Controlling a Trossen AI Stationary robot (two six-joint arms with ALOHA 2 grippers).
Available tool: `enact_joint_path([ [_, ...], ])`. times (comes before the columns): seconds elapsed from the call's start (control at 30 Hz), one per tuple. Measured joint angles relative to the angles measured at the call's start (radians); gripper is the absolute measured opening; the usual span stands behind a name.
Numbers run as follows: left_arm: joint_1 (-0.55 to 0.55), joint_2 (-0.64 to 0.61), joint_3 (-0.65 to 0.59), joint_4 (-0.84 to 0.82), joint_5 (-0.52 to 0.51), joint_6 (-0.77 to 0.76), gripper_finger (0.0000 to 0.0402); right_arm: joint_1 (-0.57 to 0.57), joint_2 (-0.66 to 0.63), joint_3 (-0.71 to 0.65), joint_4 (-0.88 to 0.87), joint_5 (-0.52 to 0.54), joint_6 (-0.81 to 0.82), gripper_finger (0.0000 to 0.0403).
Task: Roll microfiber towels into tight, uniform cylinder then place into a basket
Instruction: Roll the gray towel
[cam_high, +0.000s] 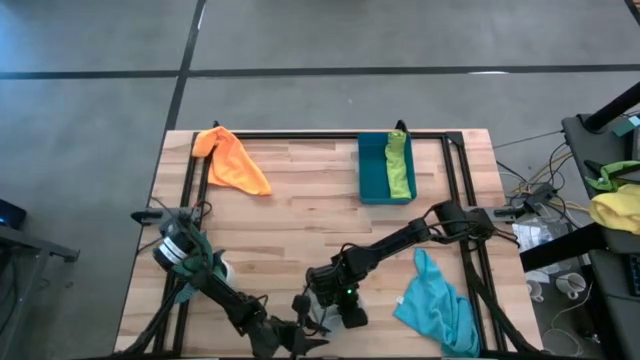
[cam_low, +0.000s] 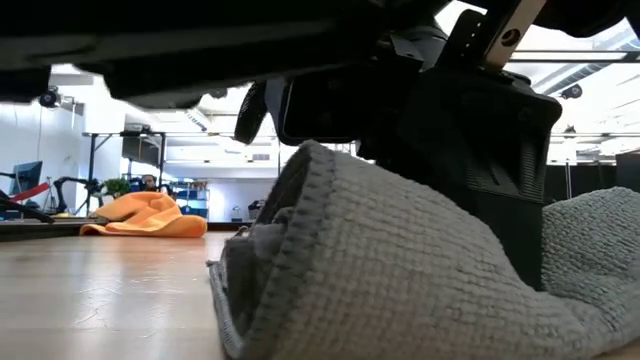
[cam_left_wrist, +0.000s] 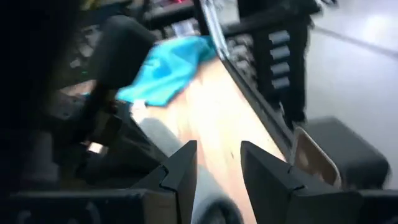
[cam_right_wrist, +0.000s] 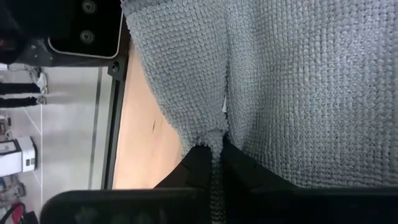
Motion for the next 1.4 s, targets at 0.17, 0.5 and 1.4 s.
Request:
enact_joint_path([
  [0.17,0.006,0.01,0.037,-0.042,-0.045,-0.15,0.008,0.0,0.0,0.001,0.011,0.003,0.011,0.0013],
  [0.5,0.031,0.011,0.034,-0.347,0.031,-0.478,0.0001,0.0,0.0,0.001,0.025,0.0,0.012,0.0013],
  [1.4,0.029,0.007,0.022,-0.405,0.124,-0.669,0.0,0.174,-0.245,-0.008,-0.125,0.452,-0.084,0.0101],
])
